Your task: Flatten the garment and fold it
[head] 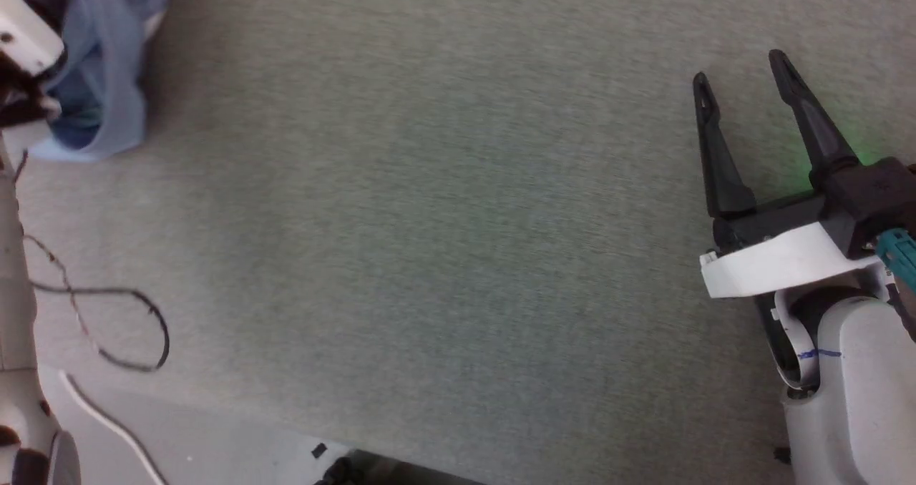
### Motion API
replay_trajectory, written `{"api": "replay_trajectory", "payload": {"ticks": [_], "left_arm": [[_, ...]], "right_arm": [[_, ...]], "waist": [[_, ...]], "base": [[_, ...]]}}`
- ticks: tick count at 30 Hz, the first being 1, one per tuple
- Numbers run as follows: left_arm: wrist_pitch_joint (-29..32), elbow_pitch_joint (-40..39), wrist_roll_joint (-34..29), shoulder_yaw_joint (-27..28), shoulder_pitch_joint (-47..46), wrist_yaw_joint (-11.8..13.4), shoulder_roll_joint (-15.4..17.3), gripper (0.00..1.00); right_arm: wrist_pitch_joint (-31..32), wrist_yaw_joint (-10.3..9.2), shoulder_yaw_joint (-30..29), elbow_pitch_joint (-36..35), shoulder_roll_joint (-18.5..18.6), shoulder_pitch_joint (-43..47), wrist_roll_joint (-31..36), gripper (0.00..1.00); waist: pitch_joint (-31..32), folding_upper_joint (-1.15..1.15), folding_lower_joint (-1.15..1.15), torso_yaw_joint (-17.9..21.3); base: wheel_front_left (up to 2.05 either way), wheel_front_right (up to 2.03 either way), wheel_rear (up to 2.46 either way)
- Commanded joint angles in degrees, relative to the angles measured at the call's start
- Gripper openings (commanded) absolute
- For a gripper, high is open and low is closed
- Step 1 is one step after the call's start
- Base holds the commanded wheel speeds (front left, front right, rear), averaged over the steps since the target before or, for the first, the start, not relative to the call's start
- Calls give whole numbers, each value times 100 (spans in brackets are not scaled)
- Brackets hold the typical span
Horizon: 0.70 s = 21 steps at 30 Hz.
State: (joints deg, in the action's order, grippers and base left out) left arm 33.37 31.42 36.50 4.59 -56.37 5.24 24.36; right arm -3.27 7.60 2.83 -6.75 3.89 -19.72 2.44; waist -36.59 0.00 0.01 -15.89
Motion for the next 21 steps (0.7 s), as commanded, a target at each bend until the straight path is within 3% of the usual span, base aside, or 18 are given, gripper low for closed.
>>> {"api": "replay_trajectory", "payload": {"ticks": [1,7,8,9,10,15,16,21], "left_arm": [[379,83,105,13,193,80,53,100],[1297,46,261,3,727,369,135,100],[1387,-7,298,2,793,367,135,44],[1396,-75,285,0,852,367,169,10],[1330,-158,224,-19,905,346,232,0],[455,-526,-218,-14,969,255,599,0],[-216,-645,-462,15,903,203,747,0],[-1684,-697,-1120,-146,580,25,1090,0]], "right_arm": [[-54,-11,4,-11,-5,-45,-52,100],[-149,-11,-13,129,-33,-22,-107,100],[-174,-11,-2,162,-38,-24,-121,100],[-200,-11,12,203,-43,-25,-138,100],[-228,-11,28,252,-49,-22,-154,100],[-328,-11,44,468,-70,28,-232,100],[-395,-11,19,602,-79,92,-282,100],[-556,-11,-70,943,-96,358,-425,100]], "waist": [[-566,0,-1,641],[-352,0,-1,676],[-278,0,-1,671],[-187,0,-1,666],[-77,0,-1,663],[421,0,-1,676],[747,0,-1,695],[1581,0,-1,831]], "base": [[0,0,0],[0,0,0],[0,0,0],[0,0,0],[0,0,0],[0,0,0],[0,0,0],[0,0,0]]}}
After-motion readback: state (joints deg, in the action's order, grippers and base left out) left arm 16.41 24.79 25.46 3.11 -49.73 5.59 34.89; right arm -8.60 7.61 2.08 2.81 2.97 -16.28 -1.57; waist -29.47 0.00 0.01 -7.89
